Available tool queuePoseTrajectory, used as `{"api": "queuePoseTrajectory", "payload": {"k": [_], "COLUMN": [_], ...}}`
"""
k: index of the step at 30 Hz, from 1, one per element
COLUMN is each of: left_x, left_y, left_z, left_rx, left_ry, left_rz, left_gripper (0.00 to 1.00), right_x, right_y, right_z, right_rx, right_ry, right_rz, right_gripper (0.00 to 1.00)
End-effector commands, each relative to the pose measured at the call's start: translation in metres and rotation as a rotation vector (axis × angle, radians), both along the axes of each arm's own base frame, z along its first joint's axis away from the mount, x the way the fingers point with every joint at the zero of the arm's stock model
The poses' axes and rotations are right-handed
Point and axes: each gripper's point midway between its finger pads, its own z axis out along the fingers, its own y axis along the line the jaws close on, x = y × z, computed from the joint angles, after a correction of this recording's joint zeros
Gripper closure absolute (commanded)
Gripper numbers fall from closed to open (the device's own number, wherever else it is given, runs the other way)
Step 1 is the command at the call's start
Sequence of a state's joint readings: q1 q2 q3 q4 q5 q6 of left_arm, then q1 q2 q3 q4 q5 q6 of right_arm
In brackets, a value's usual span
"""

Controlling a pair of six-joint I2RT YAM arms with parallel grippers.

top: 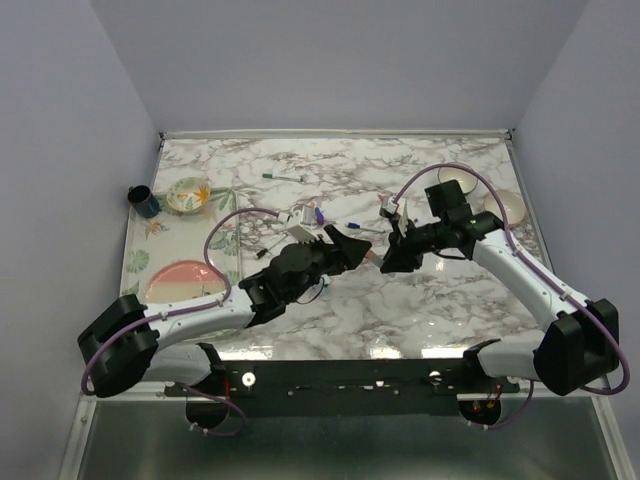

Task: Open the pen caps
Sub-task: Pass the pen from the right arm to the left

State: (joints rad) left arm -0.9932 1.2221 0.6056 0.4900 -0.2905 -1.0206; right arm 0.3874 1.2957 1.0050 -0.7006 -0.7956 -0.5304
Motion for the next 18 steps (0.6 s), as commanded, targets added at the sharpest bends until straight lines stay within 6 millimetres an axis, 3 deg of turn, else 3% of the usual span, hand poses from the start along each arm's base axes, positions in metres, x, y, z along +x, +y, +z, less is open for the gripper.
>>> {"api": "queuePoseTrajectory", "payload": {"k": [1, 3, 6, 14, 17, 18], "left_x": [0.016, 0.018, 0.023, 0.026, 0.026, 0.025], "left_y": [-0.004, -0.004, -0.004, -0.015, -0.023, -0.026], "left_z": [0.004, -0.011, -0.018, -0.026, -0.022, -0.021], "left_rx": [-0.008, 0.034, 0.062, 0.086, 0.087, 0.084], "left_ry": [0.021, 0.067, 0.084, 0.106, 0.092, 0.087], "left_rz": [0.141, 0.170, 0.207, 0.223, 0.196, 0.182], "left_gripper": [0.26, 0.30, 0.39, 0.58, 0.79, 0.90], "right_x": [0.003, 0.003, 0.003, 0.005, 0.004, 0.004], "right_y": [0.001, 0.001, 0.001, 0.000, 0.000, 0.000], "right_z": [-0.001, 0.000, 0.001, -0.001, 0.000, 0.000], "right_rx": [-0.002, 0.001, 0.001, -0.005, 0.001, 0.002], "right_ry": [-0.014, -0.018, -0.020, -0.028, -0.036, -0.036], "right_rz": [-0.011, -0.012, -0.012, -0.022, -0.010, -0.008], "right_gripper": [0.99, 0.99, 0.99, 0.99, 0.99, 0.99]}}
